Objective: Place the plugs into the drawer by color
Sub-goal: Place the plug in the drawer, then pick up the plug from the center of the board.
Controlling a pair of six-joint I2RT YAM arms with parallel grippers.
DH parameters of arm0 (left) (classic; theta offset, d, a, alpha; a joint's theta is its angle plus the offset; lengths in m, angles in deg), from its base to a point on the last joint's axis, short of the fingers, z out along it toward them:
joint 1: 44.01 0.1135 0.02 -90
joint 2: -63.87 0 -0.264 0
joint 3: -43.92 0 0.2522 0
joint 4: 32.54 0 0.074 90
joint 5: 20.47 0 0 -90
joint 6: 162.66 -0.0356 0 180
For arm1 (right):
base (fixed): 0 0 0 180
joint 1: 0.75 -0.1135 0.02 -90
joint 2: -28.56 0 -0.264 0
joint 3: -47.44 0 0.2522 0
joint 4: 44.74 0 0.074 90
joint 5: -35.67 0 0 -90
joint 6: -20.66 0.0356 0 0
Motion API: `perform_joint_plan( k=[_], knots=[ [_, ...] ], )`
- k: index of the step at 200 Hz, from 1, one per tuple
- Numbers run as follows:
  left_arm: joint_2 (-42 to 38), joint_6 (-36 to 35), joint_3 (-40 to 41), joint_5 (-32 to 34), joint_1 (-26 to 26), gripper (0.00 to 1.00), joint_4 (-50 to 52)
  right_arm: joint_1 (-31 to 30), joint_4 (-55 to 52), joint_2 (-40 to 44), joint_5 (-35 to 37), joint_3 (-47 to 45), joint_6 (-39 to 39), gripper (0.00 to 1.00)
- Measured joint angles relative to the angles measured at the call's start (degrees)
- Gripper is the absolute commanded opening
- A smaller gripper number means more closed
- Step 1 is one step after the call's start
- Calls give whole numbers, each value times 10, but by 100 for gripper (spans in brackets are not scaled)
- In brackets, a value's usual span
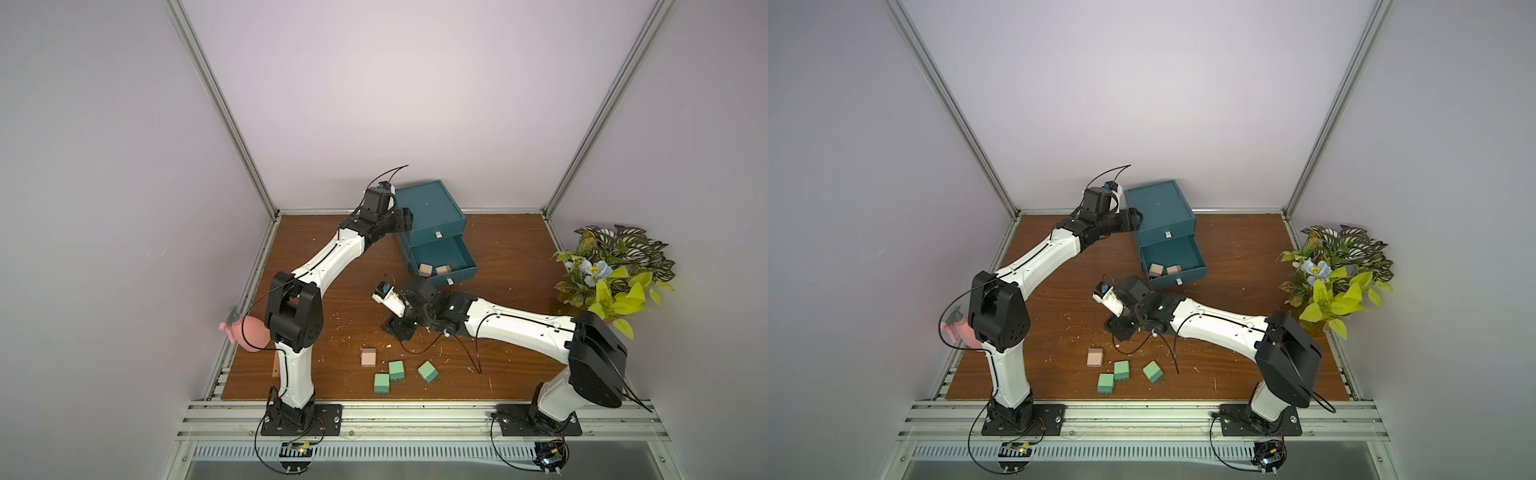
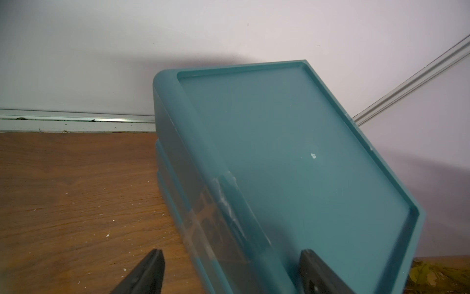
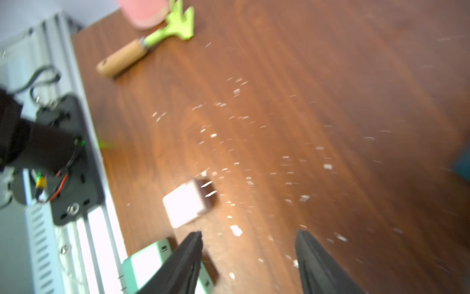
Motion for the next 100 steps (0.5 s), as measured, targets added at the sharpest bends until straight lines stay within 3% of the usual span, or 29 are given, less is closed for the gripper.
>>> perform_joint_plan(
  k=[100],
  knots=[
    [0, 0, 0, 0, 0, 79, 0, -76, 56, -83, 5, -5, -63, 73]
  ],
)
